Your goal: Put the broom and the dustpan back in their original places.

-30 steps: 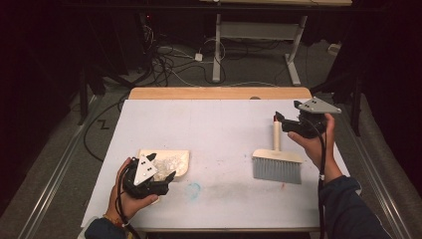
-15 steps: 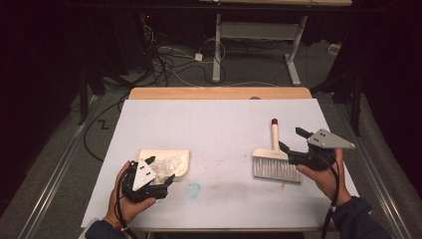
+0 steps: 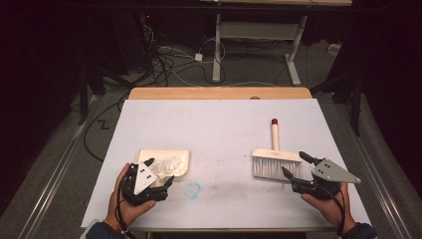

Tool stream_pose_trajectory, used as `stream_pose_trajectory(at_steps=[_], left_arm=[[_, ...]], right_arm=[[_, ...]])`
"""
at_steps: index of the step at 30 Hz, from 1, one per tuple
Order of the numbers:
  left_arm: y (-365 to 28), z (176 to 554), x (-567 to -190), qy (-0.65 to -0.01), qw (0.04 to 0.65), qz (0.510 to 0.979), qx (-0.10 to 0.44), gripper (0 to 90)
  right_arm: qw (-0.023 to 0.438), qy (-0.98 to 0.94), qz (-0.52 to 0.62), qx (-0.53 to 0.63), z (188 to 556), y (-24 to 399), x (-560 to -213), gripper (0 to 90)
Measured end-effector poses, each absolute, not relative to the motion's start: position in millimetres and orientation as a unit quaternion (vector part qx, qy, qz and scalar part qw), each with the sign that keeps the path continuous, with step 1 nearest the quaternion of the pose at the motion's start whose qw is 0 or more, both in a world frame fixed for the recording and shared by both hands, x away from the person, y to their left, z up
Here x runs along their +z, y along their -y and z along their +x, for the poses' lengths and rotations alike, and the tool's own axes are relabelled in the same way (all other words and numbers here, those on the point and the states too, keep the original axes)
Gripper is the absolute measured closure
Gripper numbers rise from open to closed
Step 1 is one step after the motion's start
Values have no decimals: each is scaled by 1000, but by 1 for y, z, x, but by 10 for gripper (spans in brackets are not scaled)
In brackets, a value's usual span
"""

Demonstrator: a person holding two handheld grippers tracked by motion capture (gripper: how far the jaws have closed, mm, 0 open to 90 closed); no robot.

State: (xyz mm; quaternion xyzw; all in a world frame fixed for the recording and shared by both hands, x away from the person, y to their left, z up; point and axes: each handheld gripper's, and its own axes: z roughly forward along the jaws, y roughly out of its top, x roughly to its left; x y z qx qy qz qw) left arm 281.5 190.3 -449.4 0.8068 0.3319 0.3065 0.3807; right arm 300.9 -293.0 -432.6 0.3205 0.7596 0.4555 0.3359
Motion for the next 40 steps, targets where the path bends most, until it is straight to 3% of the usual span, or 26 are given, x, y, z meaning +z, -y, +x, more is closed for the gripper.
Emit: stream_pose_trajectory(at_steps=[18, 40], left_arm=[[-184, 279, -450, -321, 376, 812, 312, 169], [-169, 281, -450, -314, 368, 816, 317, 169]], right_arm=[[355, -758, 293, 462, 281, 285, -437, 255], [358, -763, 292, 452, 286, 292, -438, 251]])
